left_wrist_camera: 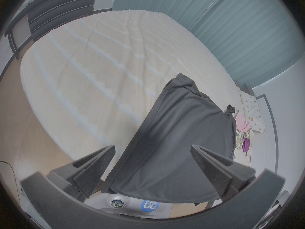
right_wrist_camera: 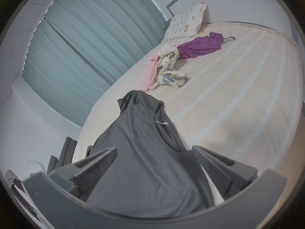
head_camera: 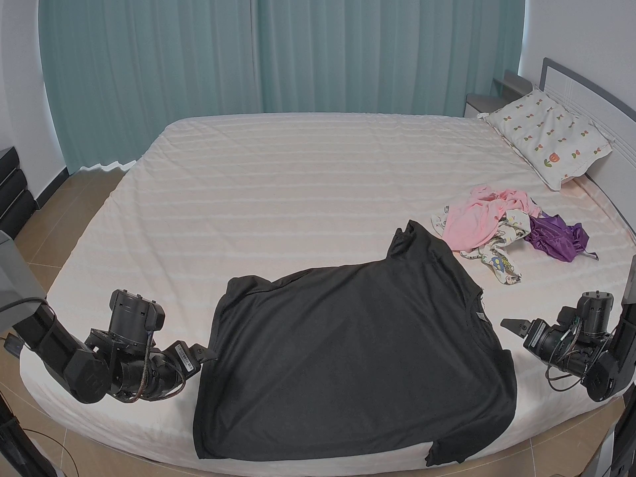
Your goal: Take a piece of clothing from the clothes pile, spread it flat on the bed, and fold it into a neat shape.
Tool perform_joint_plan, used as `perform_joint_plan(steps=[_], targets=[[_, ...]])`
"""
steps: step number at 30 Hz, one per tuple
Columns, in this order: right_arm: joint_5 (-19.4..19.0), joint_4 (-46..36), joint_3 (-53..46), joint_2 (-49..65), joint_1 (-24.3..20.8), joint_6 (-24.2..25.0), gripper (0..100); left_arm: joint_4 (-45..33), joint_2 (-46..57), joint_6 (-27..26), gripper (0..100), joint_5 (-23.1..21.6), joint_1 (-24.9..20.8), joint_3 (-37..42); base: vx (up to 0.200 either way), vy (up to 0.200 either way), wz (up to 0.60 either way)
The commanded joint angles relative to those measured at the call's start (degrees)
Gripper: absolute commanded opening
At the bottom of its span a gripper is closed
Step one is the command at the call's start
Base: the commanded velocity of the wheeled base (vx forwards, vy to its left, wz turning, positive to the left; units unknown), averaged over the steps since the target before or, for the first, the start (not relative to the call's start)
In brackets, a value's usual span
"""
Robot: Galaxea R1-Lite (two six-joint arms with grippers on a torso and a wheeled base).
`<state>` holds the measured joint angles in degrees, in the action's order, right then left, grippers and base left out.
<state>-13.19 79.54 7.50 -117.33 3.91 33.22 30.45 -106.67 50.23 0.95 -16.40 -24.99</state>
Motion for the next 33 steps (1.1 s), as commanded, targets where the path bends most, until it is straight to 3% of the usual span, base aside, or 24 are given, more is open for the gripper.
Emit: perform_joint_plan(steps=[1, 16, 25, 33], targets=[[0.0, 0.0, -0.3, 0.0, -0.6, -0.1, 100, 0.5, -1.1, 0.3, 100, 0.0, 0.0, -0.1, 0.2, 0.0, 0.0], [-0.1, 0.3, -0.5, -1.6, -1.4, 0.0, 100, 1.7, -2.8, 3.9, 100, -1.7, 0.0, -0.9, 0.0, 0.0, 0.0], [-0.1, 0.3, -0.5, -1.7, -1.4, 0.0, 100, 1.6, -2.8, 4.0, 100, -1.9, -0.6, -0.7, 0.0, -0.2, 0.0], [0.0, 0.3, -0.6, -1.6, -2.5, 0.1, 100, 1.5, -4.3, 5.6, 100, -1.1, 0.0, -5.2, 0.0, 0.0, 0.0]])
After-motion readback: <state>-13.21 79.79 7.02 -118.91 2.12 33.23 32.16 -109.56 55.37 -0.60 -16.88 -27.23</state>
